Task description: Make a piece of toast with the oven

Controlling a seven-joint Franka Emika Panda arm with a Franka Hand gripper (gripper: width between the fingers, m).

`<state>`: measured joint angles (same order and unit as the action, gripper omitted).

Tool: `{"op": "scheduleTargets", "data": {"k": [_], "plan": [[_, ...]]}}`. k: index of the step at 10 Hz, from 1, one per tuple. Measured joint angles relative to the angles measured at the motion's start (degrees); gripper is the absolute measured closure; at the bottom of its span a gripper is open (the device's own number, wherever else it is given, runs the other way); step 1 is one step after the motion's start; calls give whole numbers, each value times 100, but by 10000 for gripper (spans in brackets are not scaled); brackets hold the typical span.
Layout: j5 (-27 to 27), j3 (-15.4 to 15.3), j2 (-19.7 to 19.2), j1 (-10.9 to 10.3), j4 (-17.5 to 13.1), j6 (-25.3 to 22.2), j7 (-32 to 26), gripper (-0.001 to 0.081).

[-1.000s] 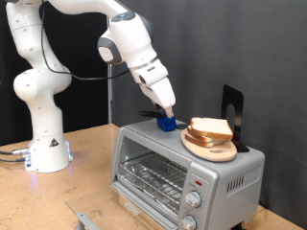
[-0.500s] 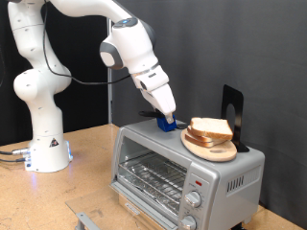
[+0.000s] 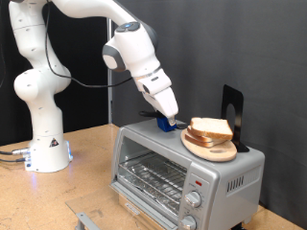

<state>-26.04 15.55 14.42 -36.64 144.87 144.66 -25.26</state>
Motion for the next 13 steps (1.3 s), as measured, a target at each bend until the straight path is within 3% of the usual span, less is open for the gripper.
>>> {"op": "scheduleTargets", "data": {"k": [12,13], "plan": [[-140,-52,-85,-32,64,20,129,124],[-136,-52,-97,-32,64,20,158,235]]}}
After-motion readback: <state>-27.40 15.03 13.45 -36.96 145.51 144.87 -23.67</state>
